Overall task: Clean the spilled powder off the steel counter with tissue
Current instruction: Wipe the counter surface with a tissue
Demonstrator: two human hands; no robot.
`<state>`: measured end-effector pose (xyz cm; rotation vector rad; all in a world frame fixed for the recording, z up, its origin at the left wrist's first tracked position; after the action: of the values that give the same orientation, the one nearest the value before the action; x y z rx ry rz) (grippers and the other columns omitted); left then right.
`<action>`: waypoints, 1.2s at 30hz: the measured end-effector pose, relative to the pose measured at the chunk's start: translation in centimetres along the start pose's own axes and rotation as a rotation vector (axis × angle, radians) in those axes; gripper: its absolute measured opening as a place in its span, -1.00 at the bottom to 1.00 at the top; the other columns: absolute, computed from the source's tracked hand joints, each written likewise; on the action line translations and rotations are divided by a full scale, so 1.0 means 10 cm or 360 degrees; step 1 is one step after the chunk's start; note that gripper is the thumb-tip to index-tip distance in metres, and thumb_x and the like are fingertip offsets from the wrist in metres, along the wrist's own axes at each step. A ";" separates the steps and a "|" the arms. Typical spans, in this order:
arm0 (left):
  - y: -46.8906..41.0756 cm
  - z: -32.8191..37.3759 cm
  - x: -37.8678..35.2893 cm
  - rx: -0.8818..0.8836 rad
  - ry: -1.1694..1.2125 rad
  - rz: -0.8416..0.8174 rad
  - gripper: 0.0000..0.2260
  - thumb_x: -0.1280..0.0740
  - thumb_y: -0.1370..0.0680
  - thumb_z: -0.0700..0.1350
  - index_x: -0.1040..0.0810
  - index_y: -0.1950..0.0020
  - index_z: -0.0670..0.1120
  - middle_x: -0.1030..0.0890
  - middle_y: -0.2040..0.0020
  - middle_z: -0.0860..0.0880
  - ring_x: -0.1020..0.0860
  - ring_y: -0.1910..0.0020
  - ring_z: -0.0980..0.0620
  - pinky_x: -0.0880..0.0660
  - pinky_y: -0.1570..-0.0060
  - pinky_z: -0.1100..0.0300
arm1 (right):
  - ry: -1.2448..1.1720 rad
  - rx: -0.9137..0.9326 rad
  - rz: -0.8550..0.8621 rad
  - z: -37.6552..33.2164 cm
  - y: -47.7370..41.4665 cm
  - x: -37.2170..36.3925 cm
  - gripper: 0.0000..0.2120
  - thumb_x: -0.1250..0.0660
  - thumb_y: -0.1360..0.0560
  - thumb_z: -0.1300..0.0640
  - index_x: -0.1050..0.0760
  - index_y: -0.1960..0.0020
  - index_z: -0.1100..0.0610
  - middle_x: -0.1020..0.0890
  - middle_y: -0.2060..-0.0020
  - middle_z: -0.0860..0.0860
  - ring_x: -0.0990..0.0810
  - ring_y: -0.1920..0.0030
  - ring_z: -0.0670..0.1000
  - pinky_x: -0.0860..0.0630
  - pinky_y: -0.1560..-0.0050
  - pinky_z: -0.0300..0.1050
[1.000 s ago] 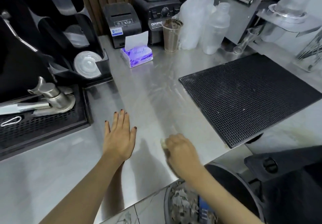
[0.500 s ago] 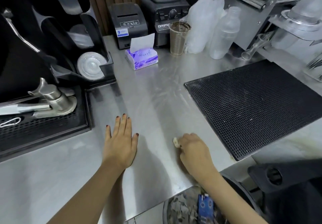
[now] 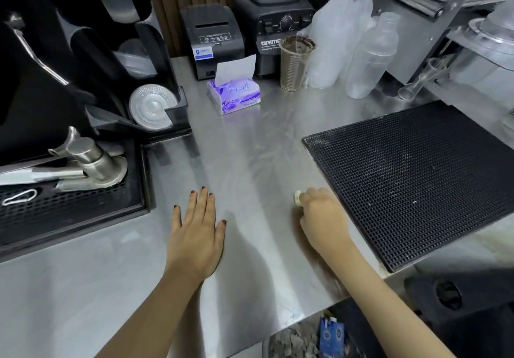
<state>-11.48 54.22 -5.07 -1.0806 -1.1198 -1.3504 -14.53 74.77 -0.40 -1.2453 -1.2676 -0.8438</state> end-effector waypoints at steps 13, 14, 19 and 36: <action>0.00 0.00 0.02 0.0017 0.0030 0.0019 -0.30 0.44 -0.40 0.15 0.17 -0.50 -0.08 0.25 -0.48 0.06 0.31 -0.43 0.11 0.26 -0.43 0.03 | 0.0076 -0.0147 -0.0196 0.15 -1.60 -0.28 -0.76 -0.13 -0.50 0.35 -0.51 -0.07 0.33 -0.56 -0.07 0.23 -0.49 -0.13 0.22 -0.46 -0.06 0.05; 0.00 0.00 0.02 0.0018 0.0048 0.0028 -0.30 0.43 -0.41 0.15 0.15 -0.50 -0.08 0.21 -0.50 0.05 0.28 -0.45 0.10 0.23 -0.44 0.02 | -0.0002 -0.0126 -0.0222 0.11 -1.43 -0.27 -0.77 -0.13 -0.48 0.34 -0.52 -0.04 0.31 -0.57 -0.05 0.21 -0.50 -0.12 0.20 -0.46 -0.05 0.03; 0.00 0.00 0.01 0.0025 0.0026 0.0017 -0.30 0.45 -0.39 0.14 0.18 -0.50 -0.08 0.22 -0.50 0.04 0.28 -0.45 0.11 0.23 -0.45 0.01 | -0.0164 0.0198 -0.0174 -0.27 -0.30 -0.07 -0.68 0.01 -0.21 0.30 -0.52 0.43 0.18 -0.55 0.47 0.08 -0.55 0.42 0.13 -0.43 0.52 -0.22; 0.00 -0.03 0.00 0.0038 -0.0017 -0.0023 -0.39 0.36 -0.49 0.14 0.20 -0.50 -0.07 0.22 -0.52 0.03 0.25 -0.49 0.07 0.23 -0.46 0.00 | -0.0159 -0.0067 -0.0086 0.03 0.01 0.02 -0.72 -0.04 -0.33 0.27 -0.53 0.31 0.20 -0.60 0.34 0.10 -0.57 0.23 0.13 -0.43 0.24 -0.16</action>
<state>-11.53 53.95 -5.08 -1.0656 -1.1508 -1.3410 -14.50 75.11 -0.28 -1.3049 -1.3749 -0.8600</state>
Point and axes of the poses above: each hand's wrist, its own y-axis away from the middle knuckle, its own x-axis out of the back of the hand, z = x × y, the point moved 9 cm from there along -y, towards the middle knuckle
